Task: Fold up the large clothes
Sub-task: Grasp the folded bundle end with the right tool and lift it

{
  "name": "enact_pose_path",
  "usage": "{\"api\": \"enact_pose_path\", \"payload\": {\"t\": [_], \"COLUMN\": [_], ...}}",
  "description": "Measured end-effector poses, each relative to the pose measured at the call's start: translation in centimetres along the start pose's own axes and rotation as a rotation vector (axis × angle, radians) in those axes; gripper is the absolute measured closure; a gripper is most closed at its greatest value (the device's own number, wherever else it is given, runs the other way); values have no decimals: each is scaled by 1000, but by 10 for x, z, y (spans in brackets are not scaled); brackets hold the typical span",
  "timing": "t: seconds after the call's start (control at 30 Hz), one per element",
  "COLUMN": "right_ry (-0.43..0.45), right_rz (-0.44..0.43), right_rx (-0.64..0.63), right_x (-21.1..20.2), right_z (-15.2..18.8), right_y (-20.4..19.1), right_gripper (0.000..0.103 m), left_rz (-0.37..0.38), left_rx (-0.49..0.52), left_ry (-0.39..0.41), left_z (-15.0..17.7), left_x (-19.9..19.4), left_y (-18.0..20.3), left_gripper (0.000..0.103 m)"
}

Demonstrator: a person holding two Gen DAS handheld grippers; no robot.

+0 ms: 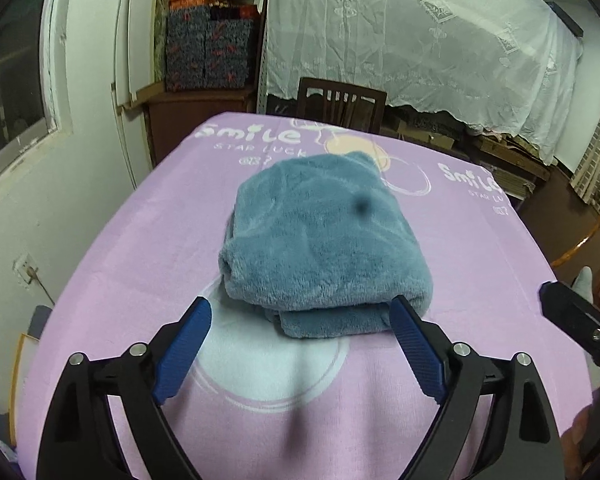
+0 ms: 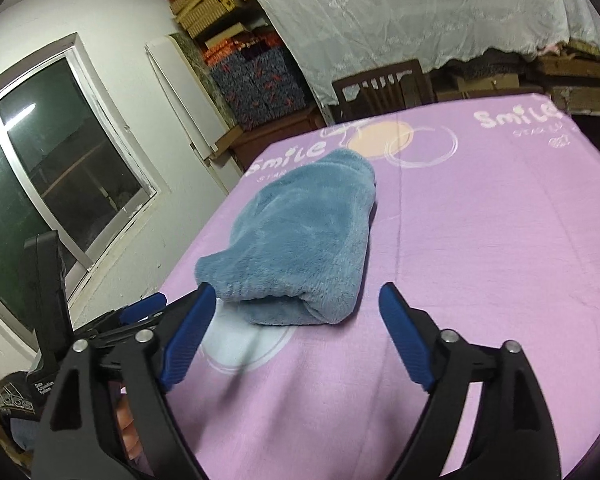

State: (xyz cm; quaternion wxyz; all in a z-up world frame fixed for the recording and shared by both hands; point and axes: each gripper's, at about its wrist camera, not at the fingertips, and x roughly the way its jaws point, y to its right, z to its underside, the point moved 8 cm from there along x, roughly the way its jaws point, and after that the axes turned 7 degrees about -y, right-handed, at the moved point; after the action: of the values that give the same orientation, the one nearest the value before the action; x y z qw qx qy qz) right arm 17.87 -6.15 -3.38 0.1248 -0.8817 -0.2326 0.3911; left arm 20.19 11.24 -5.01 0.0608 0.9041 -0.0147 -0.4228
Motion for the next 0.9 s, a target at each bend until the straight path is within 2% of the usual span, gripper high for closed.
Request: {"api": "enact_pose_path", "payload": {"t": [0.23,0.3,0.4,0.63,0.67,0.8,0.9], "right_ry": [51,41,-22,-160,-186,-264,-308], "right_rz": [6,0,-28,-121,-137,-170,-192], "right_rx": [-30,-18,18,109,133,195,219], "right_x": [-11,-3,18,78,89,124,149], "right_z": [-13,-16,-21,-40,-41,-39,-40], "right_y": [-5,-1,7,34,39,54,60], "right_gripper": [14,12,11,9,8,8,8], "left_rz": [-30,-35,-17,216,267,372,410], "left_rx": [33,40,27,-93,-114,-154,-150], "left_ry": [19,3,-47,-209,-239,-300,-341], "left_z": [-19,-23,-30,-42,-44,-48,-49], "left_x": [5,14,32,83,94,122,144], "left_y": [2,0,-10,-44,-48,-52,-48], "left_gripper": [9,8,8,8,8,8,8]}}
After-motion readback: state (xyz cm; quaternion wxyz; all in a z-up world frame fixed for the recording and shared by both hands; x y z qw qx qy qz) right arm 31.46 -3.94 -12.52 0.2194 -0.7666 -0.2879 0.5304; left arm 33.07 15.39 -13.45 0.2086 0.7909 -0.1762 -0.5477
